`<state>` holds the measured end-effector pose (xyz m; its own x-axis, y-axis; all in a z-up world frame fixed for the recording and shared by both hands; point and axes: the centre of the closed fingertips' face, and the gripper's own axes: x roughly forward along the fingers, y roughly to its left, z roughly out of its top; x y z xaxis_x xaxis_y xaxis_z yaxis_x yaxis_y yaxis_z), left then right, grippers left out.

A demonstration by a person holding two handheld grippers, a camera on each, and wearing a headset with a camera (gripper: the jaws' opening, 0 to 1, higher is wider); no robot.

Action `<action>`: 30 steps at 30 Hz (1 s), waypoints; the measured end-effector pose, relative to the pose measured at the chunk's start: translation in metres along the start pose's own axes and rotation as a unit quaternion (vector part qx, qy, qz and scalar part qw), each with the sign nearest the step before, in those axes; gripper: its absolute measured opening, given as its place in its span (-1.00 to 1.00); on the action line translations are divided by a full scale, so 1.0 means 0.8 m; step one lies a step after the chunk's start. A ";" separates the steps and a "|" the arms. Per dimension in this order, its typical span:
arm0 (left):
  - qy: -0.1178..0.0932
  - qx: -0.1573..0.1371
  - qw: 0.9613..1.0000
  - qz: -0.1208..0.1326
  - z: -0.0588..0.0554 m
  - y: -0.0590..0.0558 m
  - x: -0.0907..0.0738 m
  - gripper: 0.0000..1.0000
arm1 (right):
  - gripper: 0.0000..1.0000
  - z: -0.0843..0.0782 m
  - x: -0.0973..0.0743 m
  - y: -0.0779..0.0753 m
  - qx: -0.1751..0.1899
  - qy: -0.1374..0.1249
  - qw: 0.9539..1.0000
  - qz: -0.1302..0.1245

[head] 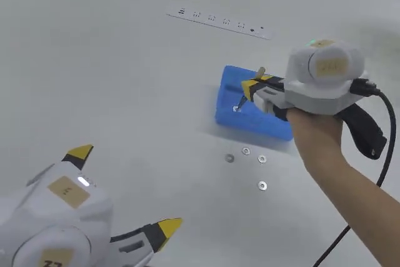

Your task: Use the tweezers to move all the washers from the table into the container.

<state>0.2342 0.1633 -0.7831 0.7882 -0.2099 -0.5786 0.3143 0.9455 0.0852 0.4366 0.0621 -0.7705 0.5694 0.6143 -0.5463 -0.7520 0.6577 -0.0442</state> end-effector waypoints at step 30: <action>0.010 0.008 1.000 -0.001 -0.004 -0.002 0.001 0.95 | -0.94 0.008 -0.023 -0.003 -0.009 -0.023 1.000 -0.018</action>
<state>0.2323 0.1629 -0.7864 0.7768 -0.2064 -0.5949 0.3238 0.9412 0.0963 0.4302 0.0524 -0.7548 0.6106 0.6094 -0.5058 -0.7359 0.6725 -0.0782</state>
